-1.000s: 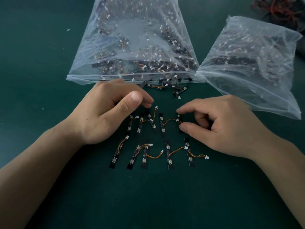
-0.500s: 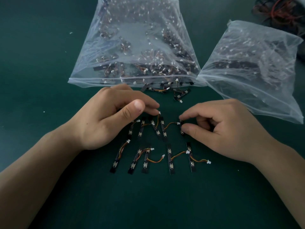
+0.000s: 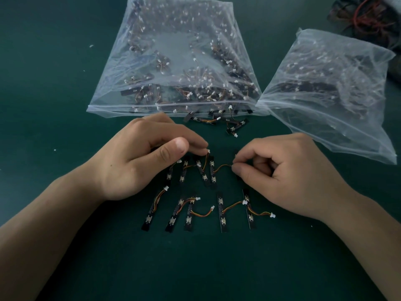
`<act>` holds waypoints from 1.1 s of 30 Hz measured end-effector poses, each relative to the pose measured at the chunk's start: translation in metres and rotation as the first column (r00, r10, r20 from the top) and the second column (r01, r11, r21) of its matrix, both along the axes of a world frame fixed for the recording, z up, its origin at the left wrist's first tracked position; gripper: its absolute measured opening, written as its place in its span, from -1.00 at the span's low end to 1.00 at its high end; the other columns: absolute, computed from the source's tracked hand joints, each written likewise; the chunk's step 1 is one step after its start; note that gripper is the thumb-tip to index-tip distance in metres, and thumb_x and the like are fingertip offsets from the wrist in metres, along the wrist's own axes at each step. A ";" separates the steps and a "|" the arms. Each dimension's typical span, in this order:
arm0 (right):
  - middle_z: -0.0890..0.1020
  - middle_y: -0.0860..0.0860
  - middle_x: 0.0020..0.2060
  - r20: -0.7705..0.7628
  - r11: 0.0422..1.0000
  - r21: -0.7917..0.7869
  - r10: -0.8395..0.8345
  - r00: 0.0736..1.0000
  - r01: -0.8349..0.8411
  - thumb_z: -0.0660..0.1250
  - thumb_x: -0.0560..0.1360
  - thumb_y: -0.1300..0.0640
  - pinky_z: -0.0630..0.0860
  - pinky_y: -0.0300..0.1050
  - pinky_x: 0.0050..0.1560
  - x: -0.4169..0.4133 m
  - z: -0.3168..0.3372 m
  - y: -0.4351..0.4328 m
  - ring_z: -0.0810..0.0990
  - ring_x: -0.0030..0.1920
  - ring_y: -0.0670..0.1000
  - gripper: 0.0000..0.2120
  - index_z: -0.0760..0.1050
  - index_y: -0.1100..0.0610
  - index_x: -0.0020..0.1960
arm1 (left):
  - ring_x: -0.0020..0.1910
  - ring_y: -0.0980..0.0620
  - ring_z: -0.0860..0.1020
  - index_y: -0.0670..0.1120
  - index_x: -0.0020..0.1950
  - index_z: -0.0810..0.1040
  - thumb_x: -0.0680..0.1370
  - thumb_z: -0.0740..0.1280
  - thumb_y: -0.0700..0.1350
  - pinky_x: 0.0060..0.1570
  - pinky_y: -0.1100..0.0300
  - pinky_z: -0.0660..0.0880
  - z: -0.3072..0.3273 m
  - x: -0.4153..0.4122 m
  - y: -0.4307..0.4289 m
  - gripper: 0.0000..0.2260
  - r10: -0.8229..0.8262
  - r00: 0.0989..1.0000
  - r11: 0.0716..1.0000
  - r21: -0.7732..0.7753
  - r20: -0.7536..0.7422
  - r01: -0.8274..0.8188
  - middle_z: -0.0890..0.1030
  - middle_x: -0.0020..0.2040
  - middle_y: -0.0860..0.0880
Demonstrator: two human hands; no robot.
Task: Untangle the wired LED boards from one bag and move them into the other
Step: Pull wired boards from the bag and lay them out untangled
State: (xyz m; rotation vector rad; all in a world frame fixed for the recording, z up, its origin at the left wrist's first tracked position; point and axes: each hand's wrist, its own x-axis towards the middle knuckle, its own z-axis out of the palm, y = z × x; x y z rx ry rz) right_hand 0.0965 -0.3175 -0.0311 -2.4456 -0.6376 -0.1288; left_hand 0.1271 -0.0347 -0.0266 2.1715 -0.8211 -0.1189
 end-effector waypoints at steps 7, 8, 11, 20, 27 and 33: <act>0.46 -0.09 -0.49 -0.004 1.000 -0.010 -0.009 1.000 0.009 0.43 0.49 -0.03 0.44 -0.13 -0.39 -0.001 0.001 0.001 0.51 -0.39 0.02 -0.90 0.60 -0.07 -0.20 | 0.16 -0.06 0.60 0.02 0.28 0.67 0.69 0.14 0.09 0.15 -0.01 0.50 -0.001 0.000 0.001 -0.63 0.010 1.000 1.000 -0.023 0.005 -0.010 0.73 0.13 0.19; 0.46 -0.09 -0.49 -0.005 1.000 -0.003 -0.010 1.000 0.010 0.43 0.49 -0.04 0.43 -0.14 -0.39 -0.001 0.001 0.001 0.52 -0.39 0.02 -0.90 0.60 -0.07 -0.19 | 0.16 -0.04 0.62 0.00 0.27 0.67 0.69 0.15 0.08 0.15 0.05 0.50 -0.002 0.000 0.001 -0.64 0.018 1.000 0.999 -0.045 0.003 -0.018 0.73 0.13 0.18; 0.44 -0.09 -0.49 -0.002 1.000 0.014 -0.001 1.000 0.001 0.44 0.52 -0.08 0.41 -0.14 -0.37 -0.001 0.001 0.002 0.49 -0.40 0.01 -0.91 0.66 -0.09 -0.07 | 0.13 -0.01 0.64 -0.02 0.26 0.67 0.69 0.17 0.06 0.10 0.14 0.49 -0.003 -0.001 0.001 -0.66 0.027 1.000 0.996 -0.080 -0.001 -0.027 0.74 0.09 0.15; 0.43 -0.10 -0.50 0.004 1.000 -0.003 -0.020 1.000 0.020 0.44 0.48 0.00 0.51 -0.05 -0.34 0.001 0.000 0.003 0.51 -0.39 0.00 -0.92 0.63 -0.07 -0.19 | 0.10 -0.06 0.62 -0.03 0.19 0.71 0.68 0.16 0.08 0.11 -0.01 0.52 -0.001 0.000 0.000 -0.64 0.022 1.000 0.999 -0.037 0.021 -0.021 0.74 0.06 0.15; 0.48 -0.02 -0.47 0.005 0.983 0.181 -0.030 1.000 0.029 0.39 0.53 0.12 0.34 -0.32 -0.35 0.001 0.002 -0.002 0.44 -0.46 0.01 -0.95 0.53 0.00 -0.05 | 0.12 -0.05 0.62 -0.03 0.20 0.71 0.68 0.15 0.08 0.12 -0.04 0.51 0.000 -0.002 0.000 -0.63 0.033 0.999 0.999 -0.032 0.015 -0.033 0.74 0.08 0.14; 0.57 -0.06 -0.40 -0.093 0.985 0.162 -0.036 0.995 0.051 0.35 0.51 0.15 0.35 -0.35 -0.35 0.009 0.002 -0.016 0.51 -0.40 0.00 -0.88 0.57 -0.07 -0.08 | 0.16 -0.08 0.63 -0.03 0.20 0.70 0.68 0.15 0.09 0.17 -0.11 0.51 0.001 -0.002 -0.001 -0.62 0.050 0.999 0.998 -0.041 -0.005 -0.050 0.74 0.09 0.13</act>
